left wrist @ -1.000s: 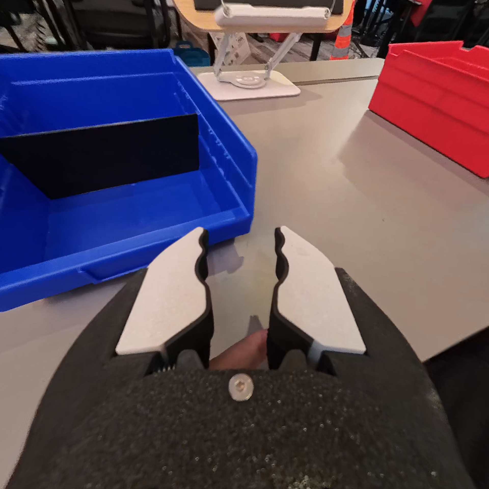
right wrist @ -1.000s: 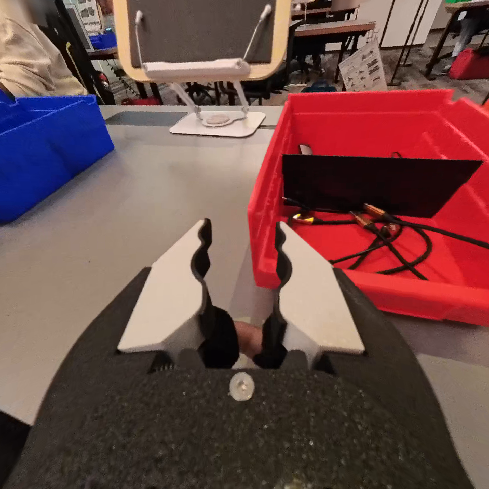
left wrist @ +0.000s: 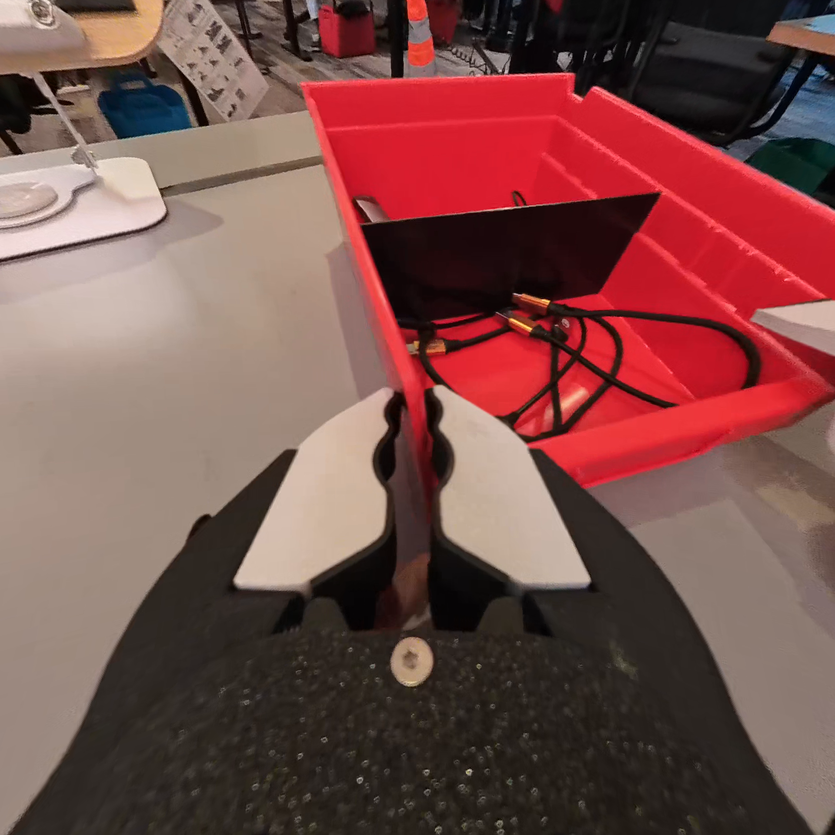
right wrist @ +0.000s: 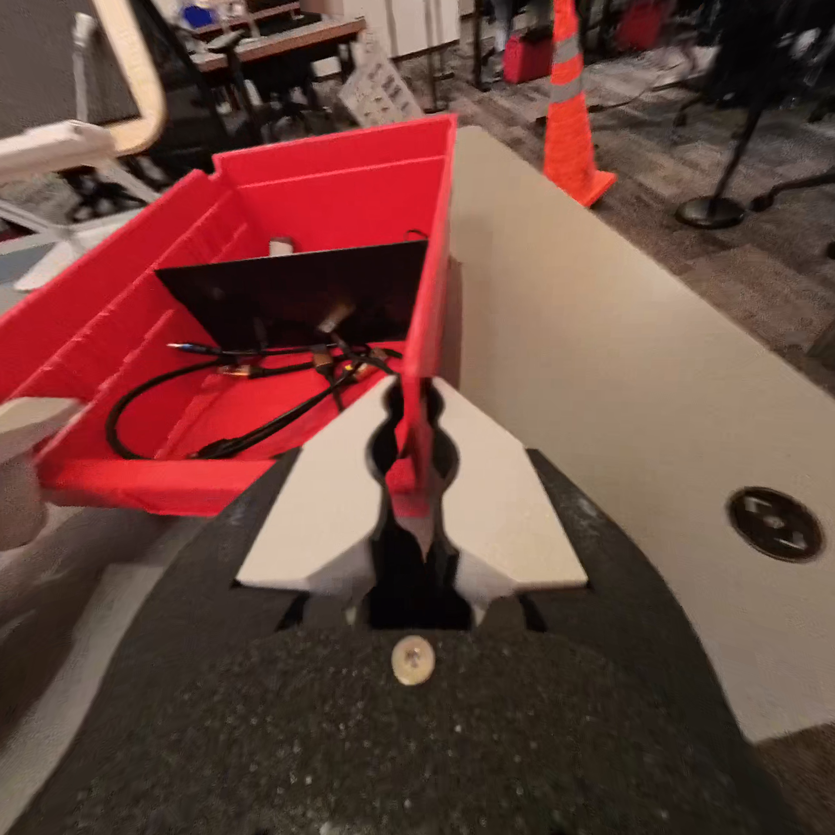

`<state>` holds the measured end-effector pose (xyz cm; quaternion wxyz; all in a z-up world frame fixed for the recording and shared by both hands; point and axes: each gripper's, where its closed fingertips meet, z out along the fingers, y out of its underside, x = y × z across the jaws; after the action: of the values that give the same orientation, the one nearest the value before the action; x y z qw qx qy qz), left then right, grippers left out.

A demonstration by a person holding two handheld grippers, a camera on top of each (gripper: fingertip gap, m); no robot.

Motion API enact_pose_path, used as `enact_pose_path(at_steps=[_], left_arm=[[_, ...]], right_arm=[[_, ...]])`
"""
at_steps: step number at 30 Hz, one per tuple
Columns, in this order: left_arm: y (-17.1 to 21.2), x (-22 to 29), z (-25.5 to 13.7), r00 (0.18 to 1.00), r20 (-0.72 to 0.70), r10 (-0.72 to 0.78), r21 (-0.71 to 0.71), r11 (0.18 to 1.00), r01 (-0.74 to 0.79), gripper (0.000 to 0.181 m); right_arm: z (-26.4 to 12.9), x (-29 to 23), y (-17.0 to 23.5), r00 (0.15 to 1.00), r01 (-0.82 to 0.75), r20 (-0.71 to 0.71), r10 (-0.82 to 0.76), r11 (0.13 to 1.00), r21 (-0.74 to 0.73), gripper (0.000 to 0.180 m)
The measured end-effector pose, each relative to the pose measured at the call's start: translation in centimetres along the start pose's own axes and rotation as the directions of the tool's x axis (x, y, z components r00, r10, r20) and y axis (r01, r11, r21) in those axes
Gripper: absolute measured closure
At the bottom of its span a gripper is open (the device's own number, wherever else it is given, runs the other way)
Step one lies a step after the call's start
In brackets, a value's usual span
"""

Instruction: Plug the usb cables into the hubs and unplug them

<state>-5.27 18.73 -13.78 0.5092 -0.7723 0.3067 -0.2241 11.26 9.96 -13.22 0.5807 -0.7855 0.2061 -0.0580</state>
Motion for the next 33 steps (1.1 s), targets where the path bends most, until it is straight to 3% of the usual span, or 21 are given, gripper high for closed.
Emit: enact_pose_path(at_steps=[1, 10, 19, 25, 33], left_arm=[[0.0, -0.2, 0.0, 1.0, 0.007, -0.004, -0.002, 1.0, 0.004, 0.172], [-0.4, -2.9, -3.5, 0.996, 0.085, -0.017, 0.057, 0.998, 0.012, 0.175], [-0.9, -12.8, -11.3, 0.954, 0.298, -0.028, 0.126, 0.992, -0.01, 0.176], [1.9, -19.2, -14.5, 0.914, 0.403, -0.042, 0.078, 0.997, 0.011, 0.176], [4.8, -21.0, -14.5, 0.937, 0.343, -0.061, 0.031, 0.998, 0.053, 0.17]], right_arm=[[-0.2, -0.2, -0.2, 0.999, 0.041, -0.006, -0.041, 0.999, 0.018, 0.176], [-0.6, -3.9, -1.3, 0.99, 0.138, 0.0, -0.139, 0.988, 0.073, 0.178], [0.3, -16.9, -2.5, 0.962, 0.177, 0.183, -0.201, 0.974, 0.142, 0.179], [2.0, -24.4, 0.2, 0.93, 0.198, 0.296, -0.218, 0.976, 0.095, 0.178], [1.5, -26.1, 3.4, 0.856, 0.186, 0.494, -0.152, 0.982, -0.019, 0.17]])
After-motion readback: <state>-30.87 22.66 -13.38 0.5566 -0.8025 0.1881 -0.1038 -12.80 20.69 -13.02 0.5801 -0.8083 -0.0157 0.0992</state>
